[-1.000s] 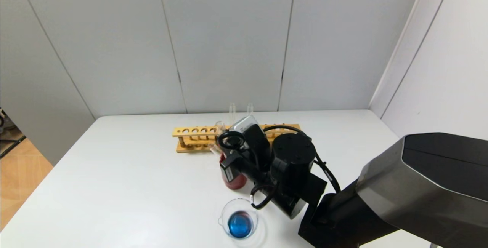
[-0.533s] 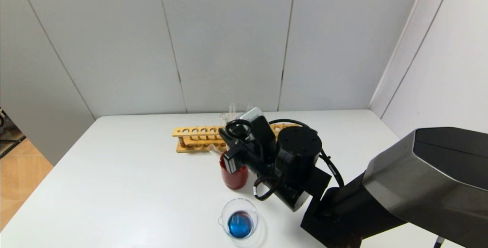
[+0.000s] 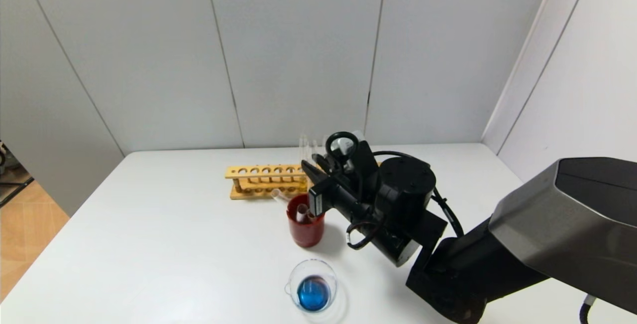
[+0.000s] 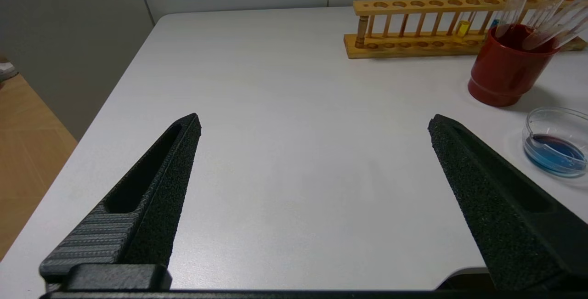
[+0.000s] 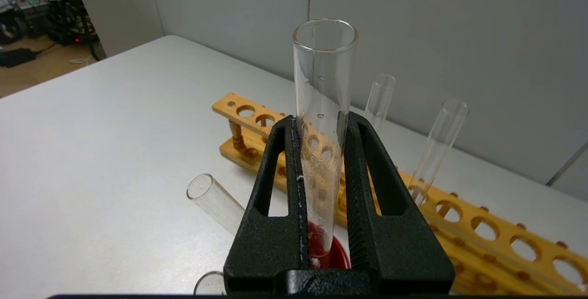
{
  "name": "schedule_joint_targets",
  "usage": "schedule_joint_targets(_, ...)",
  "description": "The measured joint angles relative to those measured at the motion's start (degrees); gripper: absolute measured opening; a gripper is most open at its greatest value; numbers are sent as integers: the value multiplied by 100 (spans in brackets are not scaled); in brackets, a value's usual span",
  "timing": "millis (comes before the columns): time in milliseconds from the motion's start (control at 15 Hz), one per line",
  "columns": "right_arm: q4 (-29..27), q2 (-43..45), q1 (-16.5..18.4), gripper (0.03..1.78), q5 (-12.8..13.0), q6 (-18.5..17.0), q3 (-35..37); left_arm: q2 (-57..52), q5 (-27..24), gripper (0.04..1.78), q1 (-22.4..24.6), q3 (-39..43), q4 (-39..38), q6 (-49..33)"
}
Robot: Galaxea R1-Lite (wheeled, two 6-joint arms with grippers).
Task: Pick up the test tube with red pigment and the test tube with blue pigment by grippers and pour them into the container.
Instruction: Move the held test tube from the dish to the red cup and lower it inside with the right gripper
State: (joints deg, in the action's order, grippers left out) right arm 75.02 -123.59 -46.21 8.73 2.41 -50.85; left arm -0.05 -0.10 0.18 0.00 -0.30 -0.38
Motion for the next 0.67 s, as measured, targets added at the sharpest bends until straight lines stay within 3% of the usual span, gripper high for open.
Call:
schedule_joint_targets(267,2,-63,66,32,-5,-379,118,0,0,175,0,0,-2,-2)
schedule_joint_targets(667,17,-325,74,32,-63,-461,240,0,0,175,0,0,0,0)
